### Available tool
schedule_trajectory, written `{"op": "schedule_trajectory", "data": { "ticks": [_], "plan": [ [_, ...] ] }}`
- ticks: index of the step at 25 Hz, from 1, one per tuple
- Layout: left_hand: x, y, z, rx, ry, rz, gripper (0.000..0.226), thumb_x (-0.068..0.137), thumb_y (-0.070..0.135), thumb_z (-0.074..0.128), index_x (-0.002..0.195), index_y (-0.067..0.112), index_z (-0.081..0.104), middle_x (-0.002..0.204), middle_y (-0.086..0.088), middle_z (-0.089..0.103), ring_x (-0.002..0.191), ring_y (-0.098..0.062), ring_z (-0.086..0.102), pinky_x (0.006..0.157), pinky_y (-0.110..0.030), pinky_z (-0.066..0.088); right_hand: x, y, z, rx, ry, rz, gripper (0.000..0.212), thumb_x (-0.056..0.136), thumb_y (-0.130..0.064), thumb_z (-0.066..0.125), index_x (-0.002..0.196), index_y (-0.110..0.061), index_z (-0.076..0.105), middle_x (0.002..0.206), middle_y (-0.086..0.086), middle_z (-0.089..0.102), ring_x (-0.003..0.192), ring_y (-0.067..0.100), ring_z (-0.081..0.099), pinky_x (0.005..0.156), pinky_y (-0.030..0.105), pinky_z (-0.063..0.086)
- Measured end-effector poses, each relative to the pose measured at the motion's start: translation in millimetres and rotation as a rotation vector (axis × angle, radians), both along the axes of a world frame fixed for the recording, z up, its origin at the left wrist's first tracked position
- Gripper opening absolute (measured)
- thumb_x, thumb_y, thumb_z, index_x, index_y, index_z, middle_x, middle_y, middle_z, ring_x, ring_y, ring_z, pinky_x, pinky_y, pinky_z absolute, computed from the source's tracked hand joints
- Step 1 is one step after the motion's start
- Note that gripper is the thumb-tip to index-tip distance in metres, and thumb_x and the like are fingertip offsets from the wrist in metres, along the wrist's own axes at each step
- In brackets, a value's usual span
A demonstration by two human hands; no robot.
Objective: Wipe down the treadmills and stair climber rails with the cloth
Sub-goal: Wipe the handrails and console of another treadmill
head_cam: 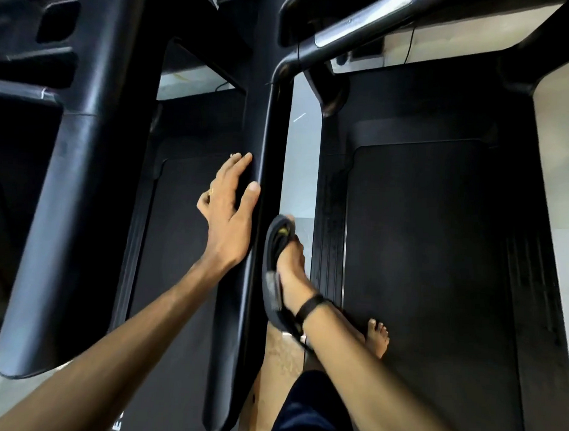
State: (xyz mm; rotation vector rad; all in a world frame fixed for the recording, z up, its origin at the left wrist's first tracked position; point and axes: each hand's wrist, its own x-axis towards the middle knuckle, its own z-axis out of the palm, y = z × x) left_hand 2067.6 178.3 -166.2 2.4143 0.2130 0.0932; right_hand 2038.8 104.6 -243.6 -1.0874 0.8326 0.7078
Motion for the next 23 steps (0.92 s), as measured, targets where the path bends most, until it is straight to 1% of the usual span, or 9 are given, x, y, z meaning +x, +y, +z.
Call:
{"op": "schedule_trajectory", "data": {
  "ticks": [3, 6, 9, 11, 14, 17, 19, 21, 23],
  "plan": [
    [3.4, 0.8, 1.2, -0.037, -0.006, -0.001, 0.045, 0.1, 0.044, 0.035, 0.143, 0.037, 0.046, 0.157, 0.012, 0.036, 0.134, 0.015, 0.029, 0.114, -0.042, 0.015, 5.9, -0.4, 52.3, -0.332, -0.328, 0.033, 0.08, 0.076, -0.088, 0.015, 0.133, -0.041, 0.046, 0.127, 0.001, 0.064, 0.119, 0.026, 0.057, 0.103, 0.044, 0.038],
    [-0.4, 1.2, 0.7, -0.081, -0.029, 0.022, 0.048, 0.095, 0.056, 0.023, 0.134, 0.044, 0.048, 0.154, 0.012, 0.041, 0.131, 0.017, 0.032, 0.107, -0.03, 0.016, 103.9, -3.2, 55.9, -0.399, -0.548, -0.027, 0.061, 0.093, -0.072, 0.024, 0.131, -0.034, 0.051, 0.131, 0.007, 0.06, 0.123, 0.029, 0.053, 0.1, 0.044, 0.036],
    [3.6, 5.4, 0.8, -0.097, -0.016, -0.007, 0.056, 0.094, 0.059, 0.023, 0.139, 0.04, 0.052, 0.151, 0.019, 0.042, 0.136, 0.01, 0.032, 0.107, -0.022, 0.011, 170.3, -19.0, 28.8, -0.124, -0.468, -0.13, 0.047, 0.108, -0.044, 0.032, 0.145, -0.019, 0.047, 0.147, 0.009, 0.05, 0.138, 0.025, 0.044, 0.11, 0.03, 0.032],
    [11.0, 11.3, 5.6, -0.107, -0.024, -0.026, 0.052, 0.095, 0.056, 0.024, 0.13, 0.039, 0.059, 0.139, 0.019, 0.051, 0.132, 0.006, 0.038, 0.106, -0.022, 0.012, 152.1, -18.7, 13.8, -0.097, -0.316, -0.086, 0.051, 0.109, -0.041, 0.027, 0.15, -0.014, 0.04, 0.154, 0.005, 0.044, 0.142, 0.02, 0.04, 0.1, 0.019, 0.031],
    [33.9, 18.6, 13.6, -0.101, -0.044, -0.01, 0.036, 0.099, 0.049, 0.03, 0.108, 0.04, 0.064, 0.115, 0.014, 0.058, 0.118, -0.001, 0.049, 0.099, -0.012, 0.013, 90.0, -6.2, 0.6, -0.042, -0.054, -0.132, 0.054, 0.106, -0.049, 0.032, 0.14, -0.014, 0.055, 0.143, 0.01, 0.056, 0.132, 0.027, 0.051, 0.104, 0.027, 0.037],
    [70.0, 17.5, 16.1, -0.121, -0.094, 0.071, 0.029, 0.102, 0.039, 0.036, 0.108, 0.033, 0.064, 0.114, 0.014, 0.059, 0.115, -0.002, 0.051, 0.098, -0.006, 0.013, 77.8, 2.9, 33.3, -0.272, -0.315, -0.082, 0.067, 0.088, -0.077, 0.022, 0.133, -0.038, 0.053, 0.134, 0.002, 0.062, 0.125, 0.023, 0.055, 0.106, 0.037, 0.036],
    [94.1, 14.6, 19.6, -0.138, -0.136, 0.103, 0.028, 0.103, 0.036, 0.037, 0.11, 0.031, 0.064, 0.117, 0.013, 0.06, 0.111, 0.003, 0.051, 0.111, -0.016, 0.016, 128.0, 2.7, 48.4, -0.407, -0.575, -0.11, 0.069, 0.085, -0.079, 0.014, 0.137, -0.045, 0.044, 0.14, -0.002, 0.057, 0.124, 0.016, 0.049, 0.101, 0.034, 0.029],
    [110.8, 17.5, 17.4, -0.166, -0.171, 0.111, 0.028, 0.105, 0.032, 0.038, 0.112, 0.028, 0.065, 0.118, 0.013, 0.06, 0.112, 0.002, 0.053, 0.117, -0.04, 0.026, 193.5, -10.9, 47.8, -0.342, -0.652, -0.099, 0.072, 0.094, -0.075, 0.015, 0.15, -0.035, 0.038, 0.149, 0.001, 0.048, 0.134, 0.017, 0.041, 0.105, 0.036, 0.027],
    [123.8, 17.4, 15.3, -0.136, -0.191, 0.114, 0.029, 0.106, 0.033, 0.037, 0.112, 0.03, 0.065, 0.122, 0.012, 0.061, 0.116, 0.001, 0.052, 0.118, -0.03, 0.019, 211.3, -26.5, 31.4, -0.326, -0.711, 0.021, 0.083, 0.088, -0.07, 0.02, 0.158, -0.024, 0.022, 0.159, 0.002, 0.031, 0.147, 0.017, 0.026, 0.115, 0.032, 0.023]
  ]
}}
